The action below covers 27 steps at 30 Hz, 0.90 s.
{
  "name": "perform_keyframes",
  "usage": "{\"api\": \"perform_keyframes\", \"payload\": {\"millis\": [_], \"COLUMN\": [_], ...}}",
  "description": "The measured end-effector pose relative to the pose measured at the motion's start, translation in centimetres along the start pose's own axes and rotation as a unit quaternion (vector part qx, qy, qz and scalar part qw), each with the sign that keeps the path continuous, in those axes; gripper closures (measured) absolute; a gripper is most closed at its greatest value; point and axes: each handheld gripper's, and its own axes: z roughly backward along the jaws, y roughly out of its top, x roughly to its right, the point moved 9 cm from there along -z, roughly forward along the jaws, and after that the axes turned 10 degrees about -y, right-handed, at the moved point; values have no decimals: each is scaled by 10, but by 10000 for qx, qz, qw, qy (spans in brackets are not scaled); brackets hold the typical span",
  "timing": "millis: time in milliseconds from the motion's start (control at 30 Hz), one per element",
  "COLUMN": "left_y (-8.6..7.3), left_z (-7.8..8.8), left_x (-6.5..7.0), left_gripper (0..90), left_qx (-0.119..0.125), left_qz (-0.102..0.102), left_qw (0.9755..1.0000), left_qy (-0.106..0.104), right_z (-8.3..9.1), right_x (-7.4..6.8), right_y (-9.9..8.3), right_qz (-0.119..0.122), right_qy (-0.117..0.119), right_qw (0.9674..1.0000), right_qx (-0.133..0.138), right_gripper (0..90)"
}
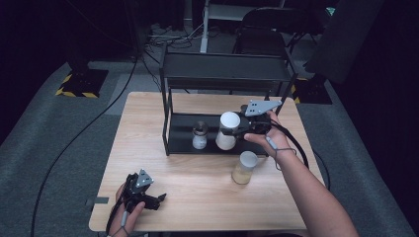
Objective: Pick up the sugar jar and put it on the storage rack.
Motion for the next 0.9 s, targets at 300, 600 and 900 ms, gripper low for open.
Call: {"api": "perform_keyframes", "payload": {"millis": [300,600,900], "left_y": [0,0,0], "left_z": [0,0,0], "left_x": [0,0,0], "left_gripper": [5,5,5], "left_qx": [-1,-2,0], "left_qz": [-2,-9,-3], "left_qw": [10000,10000,10000], "left_qy": [0,3,-3], "right_z": [-19,-41,-58], "right_x": [19,30,37], "right_y": [-10,-21,-33], "right_qz": [-87,-189,-244], "right_qy": [-123,-136,-183], "right_qw": [9999,9996,9990], "right_qx": [-68,-176,-326], "right_gripper": [337,337,337]}}
